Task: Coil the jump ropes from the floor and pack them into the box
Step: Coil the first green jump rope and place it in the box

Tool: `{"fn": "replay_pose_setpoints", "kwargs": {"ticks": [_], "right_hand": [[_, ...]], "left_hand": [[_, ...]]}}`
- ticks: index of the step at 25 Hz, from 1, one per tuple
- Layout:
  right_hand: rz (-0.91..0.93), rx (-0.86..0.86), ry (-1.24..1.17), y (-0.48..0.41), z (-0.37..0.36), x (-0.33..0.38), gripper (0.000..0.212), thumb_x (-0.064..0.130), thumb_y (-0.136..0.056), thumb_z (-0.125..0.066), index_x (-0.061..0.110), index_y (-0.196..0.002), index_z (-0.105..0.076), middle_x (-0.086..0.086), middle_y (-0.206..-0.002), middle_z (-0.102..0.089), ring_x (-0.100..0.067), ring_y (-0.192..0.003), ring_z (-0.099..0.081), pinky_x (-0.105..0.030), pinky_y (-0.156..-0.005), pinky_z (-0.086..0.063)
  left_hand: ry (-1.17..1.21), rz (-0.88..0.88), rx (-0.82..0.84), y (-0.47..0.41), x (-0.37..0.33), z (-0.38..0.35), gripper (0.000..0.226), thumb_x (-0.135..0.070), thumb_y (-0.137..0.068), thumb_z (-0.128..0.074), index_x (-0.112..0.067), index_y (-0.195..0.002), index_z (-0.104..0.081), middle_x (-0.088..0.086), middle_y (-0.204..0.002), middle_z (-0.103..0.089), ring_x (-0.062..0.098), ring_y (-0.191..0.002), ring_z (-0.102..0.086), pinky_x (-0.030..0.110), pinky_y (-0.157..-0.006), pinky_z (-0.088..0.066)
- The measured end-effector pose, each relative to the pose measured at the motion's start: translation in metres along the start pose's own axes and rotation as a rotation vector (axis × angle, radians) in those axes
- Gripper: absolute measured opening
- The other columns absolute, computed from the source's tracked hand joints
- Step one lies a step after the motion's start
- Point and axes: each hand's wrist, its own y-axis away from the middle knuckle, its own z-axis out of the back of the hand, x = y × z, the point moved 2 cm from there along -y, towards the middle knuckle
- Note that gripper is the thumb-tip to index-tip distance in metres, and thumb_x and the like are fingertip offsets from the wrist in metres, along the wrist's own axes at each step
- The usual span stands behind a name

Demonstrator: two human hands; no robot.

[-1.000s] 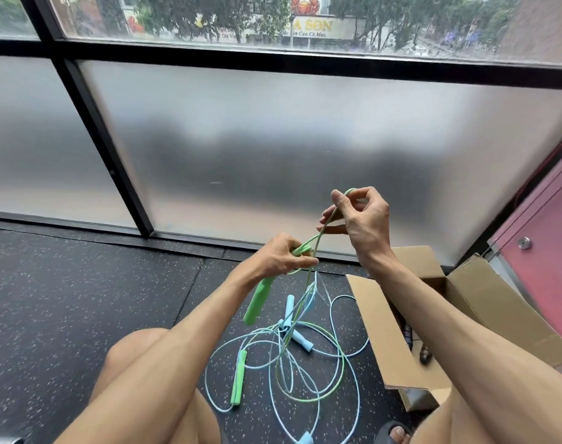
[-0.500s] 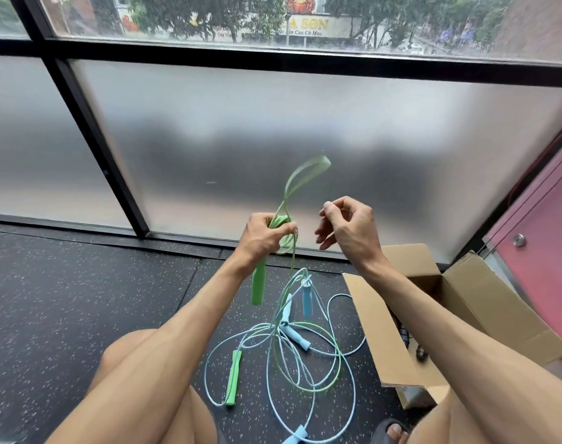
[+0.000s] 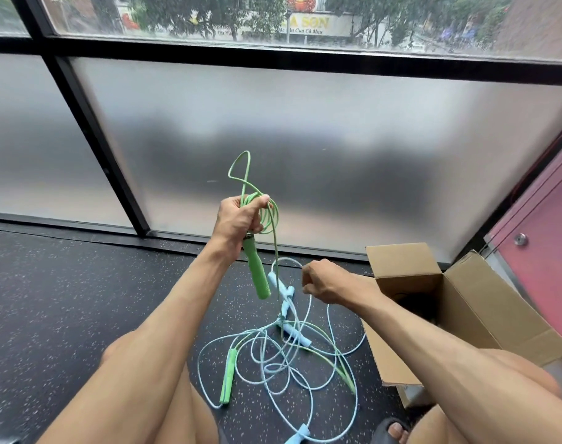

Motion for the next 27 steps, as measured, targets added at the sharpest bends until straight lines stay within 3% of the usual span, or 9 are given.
{"fn": "replay_pose_setpoints", "kwargs": {"ticks": [3, 5, 9, 12, 15, 18, 21, 24, 27], "right_hand": [[0.037, -0.020, -0.223, 0.002, -0.001, 0.002, 0.043, 0.025, -0.088, -0.072, 0.016, -0.127, -0.055, -0.005, -0.115, -0.068, -0.021, -0.100, -0.064, -0.034, -0.091, -0.052], [0.109, -0.048, -0.469, 0.003, 0.010, 0.011, 0.054, 0.024, -0.086, -0.074, 0.016, -0.134, -0.049, -0.005, -0.122, -0.062, -0.018, -0.106, -0.062, -0.028, -0.094, -0.051], [0.203, -0.013, -0.788, 0.006, 0.019, 0.030, 0.009, 0.020, -0.093, -0.066, 0.018, -0.102, -0.066, -0.013, -0.108, -0.073, -0.021, -0.100, -0.070, -0.033, -0.089, -0.056], [0.158, -0.046, -0.965, 0.016, 0.027, 0.034, 0.017, 0.014, -0.101, -0.052, 0.002, -0.096, -0.062, -0.026, -0.093, -0.072, -0.036, -0.087, -0.073, -0.046, -0.077, -0.061], [0.081, -0.337, -1.171, 0.021, 0.049, 0.021, 0.018, 0.010, -0.102, -0.049, -0.006, -0.099, -0.058, -0.030, -0.081, -0.069, -0.042, -0.075, -0.071, -0.047, -0.063, -0.062], [-0.005, -0.669, -1.209, 0.022, 0.072, -0.002, 0.015, 0.010, -0.099, -0.056, -0.004, -0.096, -0.060, -0.015, -0.068, -0.070, -0.034, -0.066, -0.072, -0.042, -0.055, -0.060], [-0.141, -0.852, -1.221, 0.021, 0.077, -0.021, 0.015, 0.013, -0.098, -0.058, -0.001, -0.093, -0.060, -0.013, -0.068, -0.069, -0.030, -0.062, -0.071, -0.041, -0.056, -0.058], [-0.274, -0.943, -1.242, 0.020, 0.078, -0.039, 0.014, 0.014, -0.100, -0.053, 0.004, -0.090, -0.055, -0.015, -0.069, -0.070, -0.032, -0.060, -0.071, -0.039, -0.056, -0.056], [-0.399, -0.868, -1.156, 0.015, 0.074, -0.059, 0.010, 0.012, -0.097, -0.052, 0.010, -0.087, -0.052, -0.018, -0.077, -0.073, -0.030, -0.065, -0.072, -0.043, -0.065, -0.058]], "left_hand": [[0.000, 0.014, -0.021, -0.001, 0.001, 0.004, 0.018, -0.010, -0.089, -0.069, -0.006, -0.073, -0.061, -0.008, -0.044, -0.037, 0.010, -0.040, -0.029, 0.022, -0.041, -0.032], [-0.011, 0.041, 0.025, 0.002, 0.004, -0.003, 0.018, -0.010, -0.089, -0.069, -0.005, -0.073, -0.062, -0.008, -0.044, -0.035, 0.009, -0.039, -0.028, 0.021, -0.040, -0.032], [-0.038, 0.078, 0.108, 0.006, 0.010, -0.015, 0.015, -0.010, -0.090, -0.068, -0.001, -0.078, -0.063, -0.007, -0.045, -0.032, 0.009, -0.038, -0.027, 0.020, -0.040, -0.031], [-0.054, 0.088, 0.129, 0.005, 0.010, -0.011, 0.019, -0.017, -0.091, -0.069, -0.003, -0.079, -0.065, -0.008, -0.046, -0.031, 0.009, -0.040, -0.026, 0.022, -0.043, -0.032], [-0.099, 0.140, 0.088, -0.002, 0.009, 0.000, 0.039, -0.040, -0.092, -0.065, -0.002, -0.085, -0.068, -0.008, -0.045, -0.029, 0.010, -0.040, -0.027, 0.024, -0.046, -0.033], [-0.092, 0.190, 0.090, -0.005, 0.010, 0.006, 0.048, -0.048, -0.094, -0.059, -0.001, -0.084, -0.066, -0.007, -0.044, -0.027, 0.011, -0.039, -0.024, 0.024, -0.047, -0.033], [-0.137, 0.207, 0.160, -0.001, 0.010, 0.002, 0.036, -0.040, -0.092, -0.065, -0.005, -0.083, -0.064, -0.006, -0.047, -0.030, 0.011, -0.042, -0.027, 0.027, -0.050, -0.035], [-0.130, 0.197, 0.239, 0.004, 0.008, 0.001, 0.029, -0.032, -0.094, -0.065, -0.011, -0.075, -0.057, -0.007, -0.048, -0.031, 0.011, -0.044, -0.026, 0.024, -0.049, -0.035], [-0.130, 0.159, 0.182, 0.003, 0.007, 0.005, 0.035, -0.025, -0.097, -0.061, -0.015, -0.066, -0.050, -0.008, -0.048, -0.026, 0.011, -0.045, -0.022, 0.024, -0.047, -0.031]]}}
